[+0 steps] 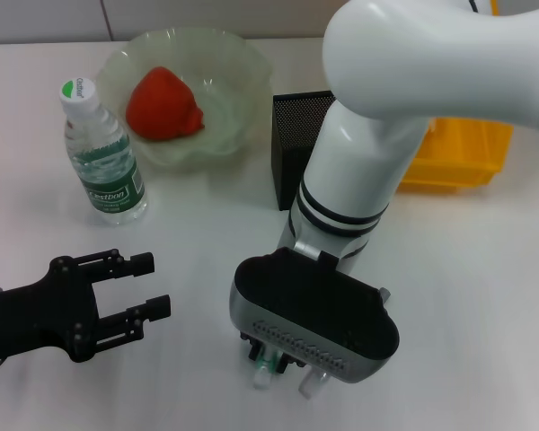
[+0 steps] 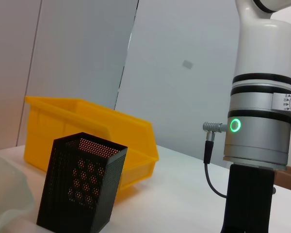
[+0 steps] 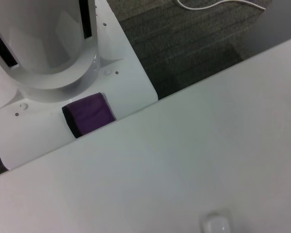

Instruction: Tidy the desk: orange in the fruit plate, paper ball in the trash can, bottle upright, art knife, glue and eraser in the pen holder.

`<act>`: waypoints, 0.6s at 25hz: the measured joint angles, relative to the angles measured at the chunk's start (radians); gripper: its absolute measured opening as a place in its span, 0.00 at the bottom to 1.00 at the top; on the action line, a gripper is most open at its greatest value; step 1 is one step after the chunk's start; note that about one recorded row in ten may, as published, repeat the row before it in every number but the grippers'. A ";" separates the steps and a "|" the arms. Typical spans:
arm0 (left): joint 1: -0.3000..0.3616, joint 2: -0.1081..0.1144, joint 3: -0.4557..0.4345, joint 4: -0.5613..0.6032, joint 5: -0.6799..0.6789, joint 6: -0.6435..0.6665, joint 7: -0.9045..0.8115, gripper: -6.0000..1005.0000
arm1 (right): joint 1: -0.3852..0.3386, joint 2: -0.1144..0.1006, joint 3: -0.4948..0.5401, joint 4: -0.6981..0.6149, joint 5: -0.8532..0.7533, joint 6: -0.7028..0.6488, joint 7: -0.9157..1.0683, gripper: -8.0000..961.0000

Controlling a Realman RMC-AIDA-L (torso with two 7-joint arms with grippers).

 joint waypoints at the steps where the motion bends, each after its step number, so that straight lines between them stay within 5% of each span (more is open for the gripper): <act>1: 0.000 0.000 -0.001 0.000 0.000 0.001 0.000 0.61 | 0.000 0.000 0.000 -0.001 0.000 0.000 0.000 0.30; 15: -0.003 0.003 -0.004 0.000 0.000 0.005 0.000 0.61 | 0.006 0.000 0.000 0.005 -0.002 0.001 0.000 0.28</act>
